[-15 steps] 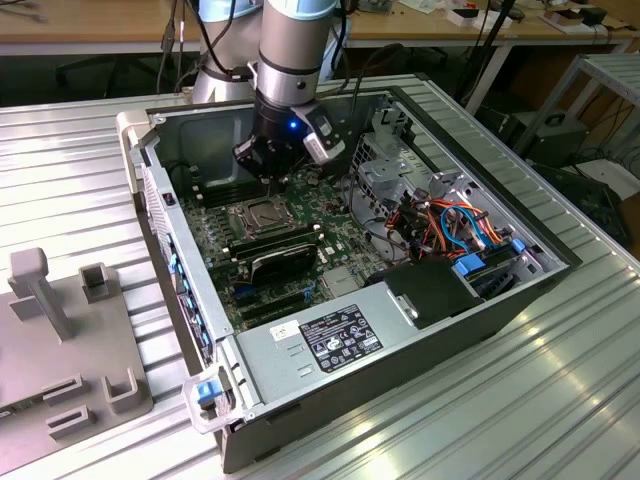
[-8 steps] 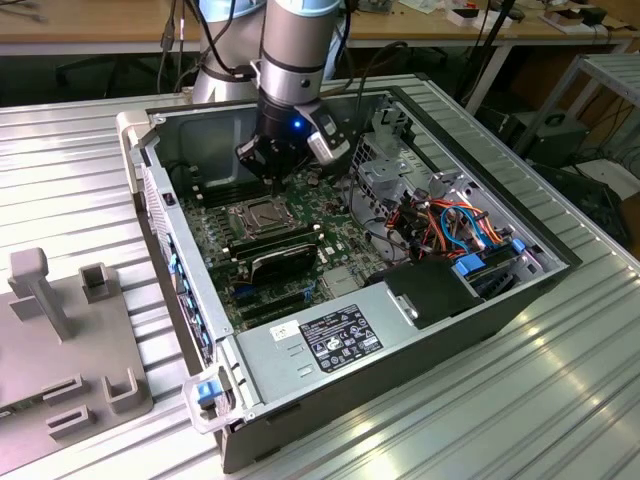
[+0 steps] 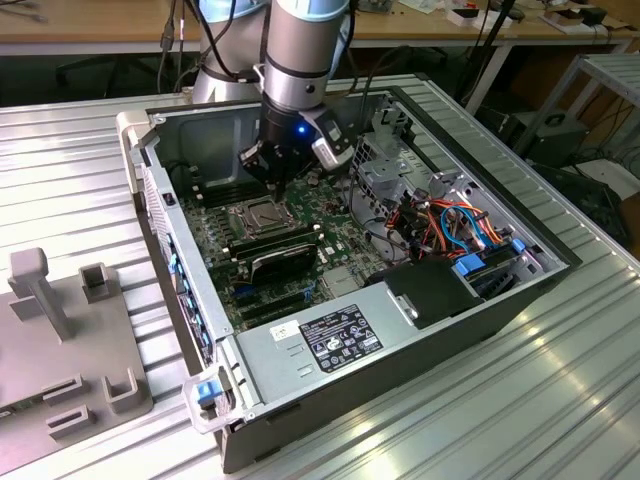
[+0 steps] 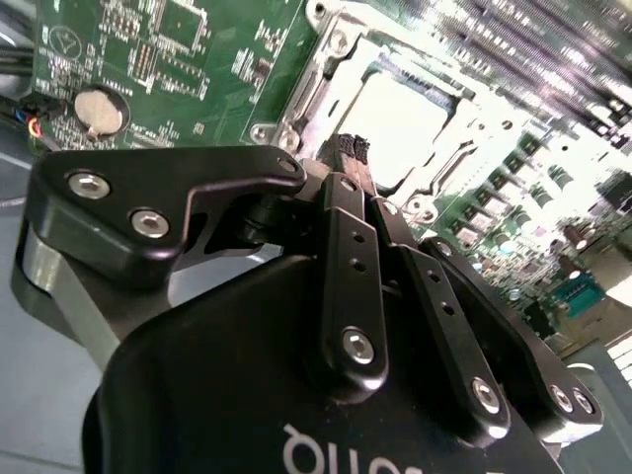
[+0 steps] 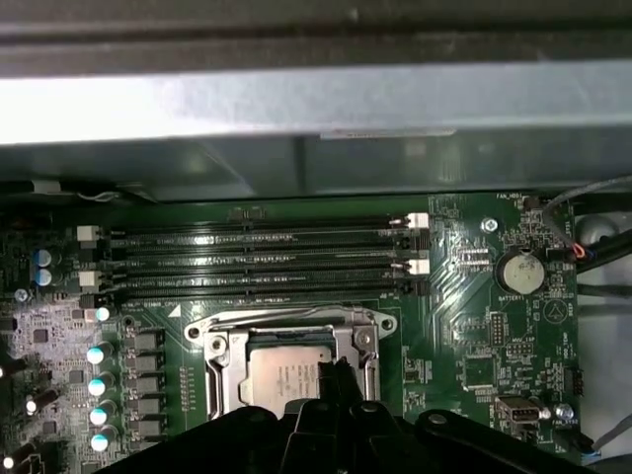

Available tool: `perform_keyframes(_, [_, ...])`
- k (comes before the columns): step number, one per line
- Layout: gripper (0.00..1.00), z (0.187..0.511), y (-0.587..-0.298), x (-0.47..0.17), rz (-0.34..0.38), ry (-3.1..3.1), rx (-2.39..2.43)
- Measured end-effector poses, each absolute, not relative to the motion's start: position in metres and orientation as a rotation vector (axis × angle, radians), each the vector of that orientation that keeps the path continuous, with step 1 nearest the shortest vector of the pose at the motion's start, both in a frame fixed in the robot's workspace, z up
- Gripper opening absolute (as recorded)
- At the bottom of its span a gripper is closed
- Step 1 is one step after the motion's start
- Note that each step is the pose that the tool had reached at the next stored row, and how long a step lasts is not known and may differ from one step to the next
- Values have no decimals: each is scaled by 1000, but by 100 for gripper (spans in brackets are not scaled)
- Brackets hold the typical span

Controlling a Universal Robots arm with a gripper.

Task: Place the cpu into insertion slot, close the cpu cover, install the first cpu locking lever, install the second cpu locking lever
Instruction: 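Install the second cpu locking lever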

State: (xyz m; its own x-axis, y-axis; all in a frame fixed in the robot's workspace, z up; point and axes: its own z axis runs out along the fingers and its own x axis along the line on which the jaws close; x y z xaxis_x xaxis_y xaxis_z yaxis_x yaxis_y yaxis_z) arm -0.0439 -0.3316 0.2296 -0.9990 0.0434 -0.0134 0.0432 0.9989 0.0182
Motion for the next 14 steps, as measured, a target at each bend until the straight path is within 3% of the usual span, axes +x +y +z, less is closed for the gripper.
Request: perform_keyframes(14, [11, 227, -334, -35, 19, 3127, 68])
